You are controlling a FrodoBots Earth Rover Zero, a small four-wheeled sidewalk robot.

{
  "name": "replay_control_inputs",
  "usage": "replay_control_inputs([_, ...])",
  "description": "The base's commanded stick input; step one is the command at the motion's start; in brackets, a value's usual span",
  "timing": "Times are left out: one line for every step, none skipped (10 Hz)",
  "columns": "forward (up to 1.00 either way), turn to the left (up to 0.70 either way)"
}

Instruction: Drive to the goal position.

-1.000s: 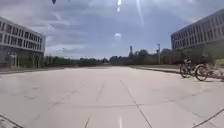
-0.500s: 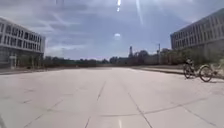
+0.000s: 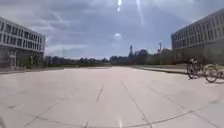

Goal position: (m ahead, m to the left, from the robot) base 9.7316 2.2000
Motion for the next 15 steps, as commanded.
replay_control_inputs([0.5, 0.0])
replay_control_inputs([0.5, 0.0])
replay_control_inputs([0.5, 0.0])
replay_control_inputs([0.5, 0.0])
replay_control_inputs([0.5, 0.0])
replay_control_inputs([0.5, 0.0])
replay_control_inputs([0.5, 0.0])
replay_control_inputs([0.5, 0.0])
replay_control_inputs([0.5, 0.0])
replay_control_inputs([0.5, 0.0])
replay_control_inputs([0.5, 0.0])
replay_control_inputs([0.5, 0.0])
replay_control_inputs([0.5, 0.0])
replay_control_inputs([0.5, 0.0])
replay_control_inputs([0.5, 0.0])
